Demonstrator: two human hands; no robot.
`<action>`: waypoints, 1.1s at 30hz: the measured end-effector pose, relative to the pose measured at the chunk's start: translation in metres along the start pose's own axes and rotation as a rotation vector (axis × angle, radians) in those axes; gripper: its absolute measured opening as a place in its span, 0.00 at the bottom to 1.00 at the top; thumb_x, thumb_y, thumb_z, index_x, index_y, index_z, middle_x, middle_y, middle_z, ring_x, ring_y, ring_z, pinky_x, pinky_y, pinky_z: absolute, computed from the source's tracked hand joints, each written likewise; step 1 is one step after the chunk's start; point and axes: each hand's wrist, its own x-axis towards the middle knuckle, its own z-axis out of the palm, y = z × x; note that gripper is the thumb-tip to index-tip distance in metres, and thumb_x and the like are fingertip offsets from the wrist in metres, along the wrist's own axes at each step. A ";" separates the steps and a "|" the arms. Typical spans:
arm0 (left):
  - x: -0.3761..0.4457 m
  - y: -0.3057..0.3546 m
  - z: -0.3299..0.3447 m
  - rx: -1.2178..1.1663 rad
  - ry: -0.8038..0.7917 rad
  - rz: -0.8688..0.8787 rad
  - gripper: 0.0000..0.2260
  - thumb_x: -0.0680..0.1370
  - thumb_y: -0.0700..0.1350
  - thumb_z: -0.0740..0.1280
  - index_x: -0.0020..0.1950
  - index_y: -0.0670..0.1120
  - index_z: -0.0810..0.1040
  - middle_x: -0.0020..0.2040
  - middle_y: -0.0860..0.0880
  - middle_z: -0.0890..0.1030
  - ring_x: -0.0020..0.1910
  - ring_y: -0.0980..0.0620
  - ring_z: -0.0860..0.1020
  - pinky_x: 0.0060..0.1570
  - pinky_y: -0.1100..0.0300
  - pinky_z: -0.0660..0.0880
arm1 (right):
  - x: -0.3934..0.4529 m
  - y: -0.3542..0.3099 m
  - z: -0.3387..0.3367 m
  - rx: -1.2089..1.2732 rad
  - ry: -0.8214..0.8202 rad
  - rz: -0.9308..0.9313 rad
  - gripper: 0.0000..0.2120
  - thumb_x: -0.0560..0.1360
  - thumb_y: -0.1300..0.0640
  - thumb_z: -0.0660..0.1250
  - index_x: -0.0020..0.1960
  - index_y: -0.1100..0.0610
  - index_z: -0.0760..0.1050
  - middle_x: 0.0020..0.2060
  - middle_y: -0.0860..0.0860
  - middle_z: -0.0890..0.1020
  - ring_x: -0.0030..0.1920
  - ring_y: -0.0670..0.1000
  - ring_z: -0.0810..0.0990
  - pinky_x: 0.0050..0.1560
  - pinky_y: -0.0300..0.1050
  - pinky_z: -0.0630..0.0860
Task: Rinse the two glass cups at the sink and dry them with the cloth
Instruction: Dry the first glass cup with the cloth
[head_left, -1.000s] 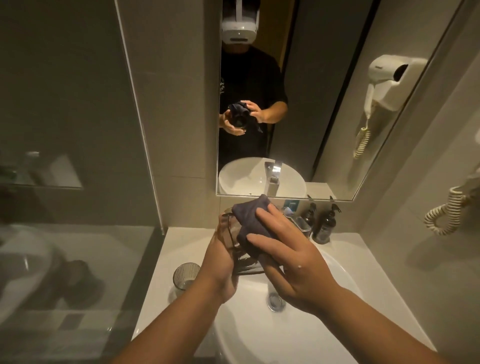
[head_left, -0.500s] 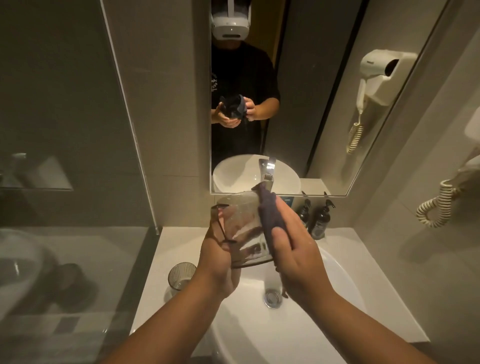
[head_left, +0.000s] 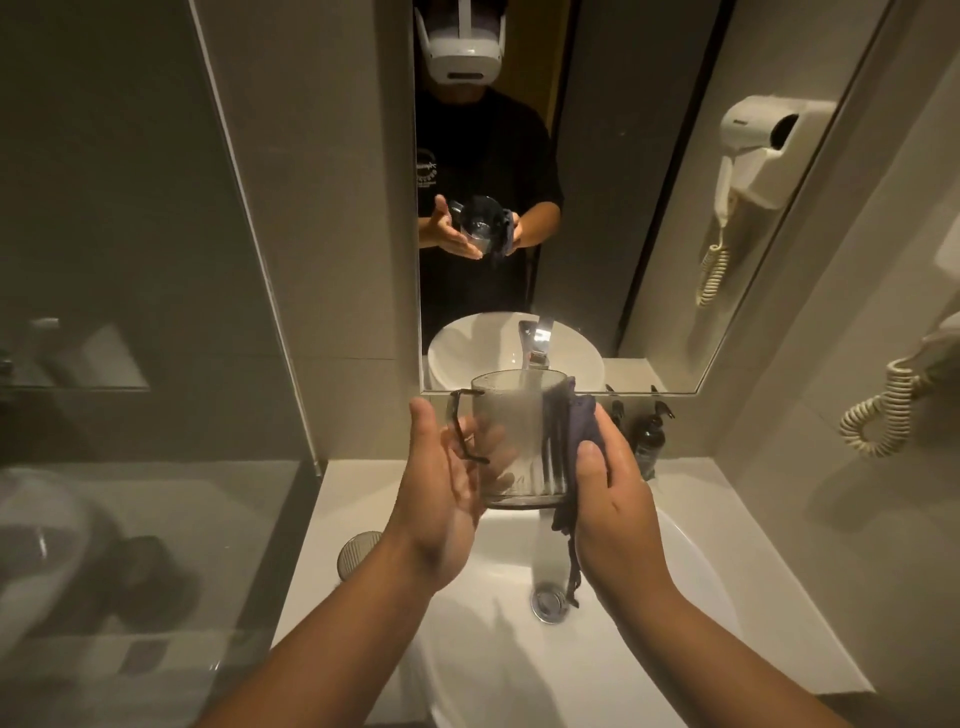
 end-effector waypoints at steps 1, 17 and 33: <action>-0.001 0.000 0.002 0.006 -0.043 -0.007 0.37 0.66 0.71 0.54 0.64 0.49 0.78 0.62 0.46 0.83 0.60 0.48 0.82 0.52 0.55 0.78 | 0.000 0.000 -0.001 -0.044 0.012 -0.039 0.26 0.77 0.45 0.51 0.75 0.43 0.61 0.70 0.43 0.71 0.69 0.40 0.68 0.71 0.48 0.68; 0.009 -0.011 0.016 -0.024 -0.053 -0.159 0.30 0.79 0.67 0.54 0.63 0.46 0.82 0.59 0.41 0.84 0.60 0.41 0.82 0.65 0.42 0.75 | -0.003 0.001 -0.010 0.263 -0.076 -0.046 0.23 0.79 0.45 0.53 0.74 0.36 0.59 0.67 0.31 0.70 0.70 0.36 0.67 0.71 0.44 0.68; 0.001 -0.011 0.021 0.083 -0.213 -0.082 0.39 0.71 0.75 0.51 0.70 0.51 0.75 0.63 0.44 0.82 0.62 0.44 0.81 0.65 0.41 0.75 | -0.012 0.005 -0.017 -0.259 0.015 -0.579 0.25 0.81 0.50 0.54 0.77 0.51 0.55 0.77 0.48 0.59 0.77 0.47 0.58 0.74 0.41 0.61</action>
